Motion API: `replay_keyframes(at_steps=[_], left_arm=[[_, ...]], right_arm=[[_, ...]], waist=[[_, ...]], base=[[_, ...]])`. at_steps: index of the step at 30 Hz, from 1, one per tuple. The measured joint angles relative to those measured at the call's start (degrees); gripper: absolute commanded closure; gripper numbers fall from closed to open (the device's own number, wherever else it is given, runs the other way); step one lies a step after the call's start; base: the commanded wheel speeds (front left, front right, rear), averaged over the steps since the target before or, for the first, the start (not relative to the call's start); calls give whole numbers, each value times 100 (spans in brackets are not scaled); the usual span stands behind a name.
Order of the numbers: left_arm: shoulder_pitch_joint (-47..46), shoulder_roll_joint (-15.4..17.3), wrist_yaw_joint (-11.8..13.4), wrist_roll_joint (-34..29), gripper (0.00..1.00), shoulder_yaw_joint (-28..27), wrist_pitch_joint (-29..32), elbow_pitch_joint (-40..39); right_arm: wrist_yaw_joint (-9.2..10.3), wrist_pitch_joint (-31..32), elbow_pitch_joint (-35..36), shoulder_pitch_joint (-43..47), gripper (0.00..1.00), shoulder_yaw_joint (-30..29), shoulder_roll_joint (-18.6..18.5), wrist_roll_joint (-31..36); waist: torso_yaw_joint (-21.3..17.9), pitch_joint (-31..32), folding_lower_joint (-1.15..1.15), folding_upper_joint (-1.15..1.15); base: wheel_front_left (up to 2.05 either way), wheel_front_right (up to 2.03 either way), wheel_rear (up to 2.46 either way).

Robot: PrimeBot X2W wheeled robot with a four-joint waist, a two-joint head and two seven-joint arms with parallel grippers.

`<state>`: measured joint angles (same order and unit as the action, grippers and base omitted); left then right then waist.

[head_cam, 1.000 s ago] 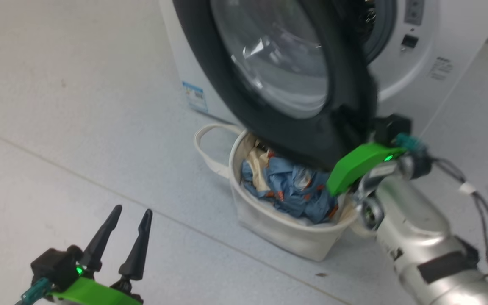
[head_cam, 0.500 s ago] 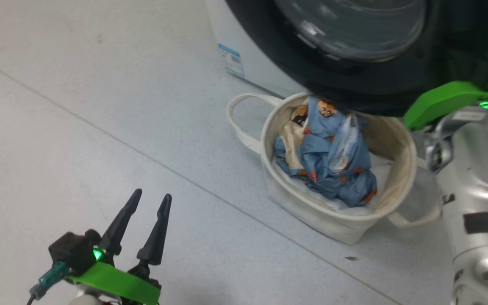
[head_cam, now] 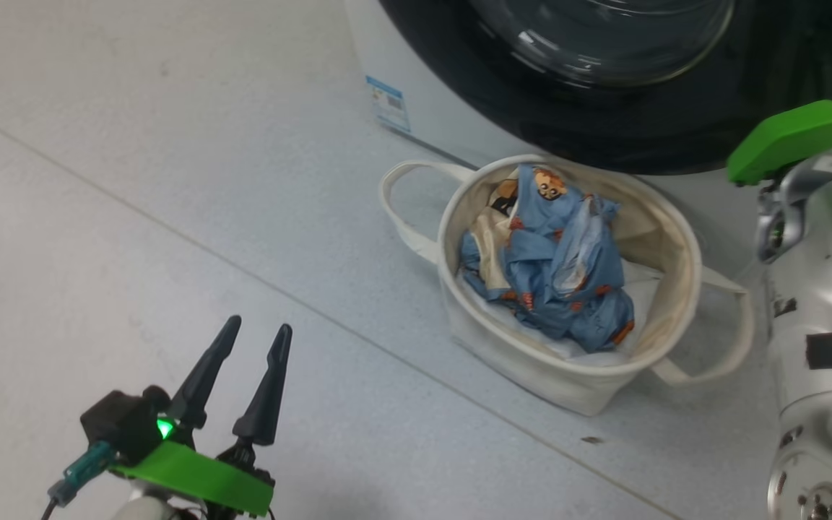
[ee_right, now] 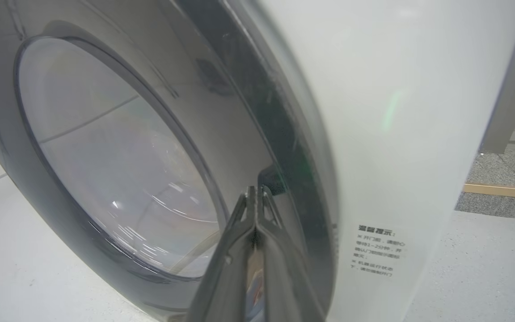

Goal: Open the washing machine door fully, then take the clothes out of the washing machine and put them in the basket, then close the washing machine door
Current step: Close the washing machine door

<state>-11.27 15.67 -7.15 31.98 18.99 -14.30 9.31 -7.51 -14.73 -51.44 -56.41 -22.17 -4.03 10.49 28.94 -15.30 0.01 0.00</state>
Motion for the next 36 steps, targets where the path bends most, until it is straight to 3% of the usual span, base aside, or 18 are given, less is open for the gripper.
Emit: replay_keyframes(at_steps=[3,4,5,6,10,16,29,36], left_arm=[[-67,15,0,0,0,0,0,-3],[-70,35,0,0,0,-1,0,-2],[-65,59,0,-1,0,-2,0,4],[-64,83,0,-1,0,-8,0,5],[-45,229,0,-3,0,-134,0,9],[3,406,1,-5,0,-353,0,-34],[342,583,118,8,0,-598,0,-347],[654,648,158,403,0,-799,77,-715]], right_arm=[[1,0,-105,40,100,500,-12,-383],[1,0,-112,50,91,714,-11,-573],[1,0,-109,63,40,947,-11,-780],[1,0,-109,96,0,1229,-14,-988],[1,0,98,553,0,2170,3,-1822],[1,0,722,1240,0,3073,2,-2547],[1,0,2246,2565,0,4021,8,-3038],[1,0,2896,3115,0,4342,10,-3114]], waist=[[-107,79,0,0],[-156,115,0,0],[-207,154,0,0],[-261,197,0,0],[-546,380,0,0],[-1124,642,0,0],[-2541,985,-1,0],[-3239,1055,-1,0]], base=[[0,0,0],[0,0,0],[0,0,0],[0,0,0],[0,0,0],[0,0,0],[0,0,0],[0,0,0]])
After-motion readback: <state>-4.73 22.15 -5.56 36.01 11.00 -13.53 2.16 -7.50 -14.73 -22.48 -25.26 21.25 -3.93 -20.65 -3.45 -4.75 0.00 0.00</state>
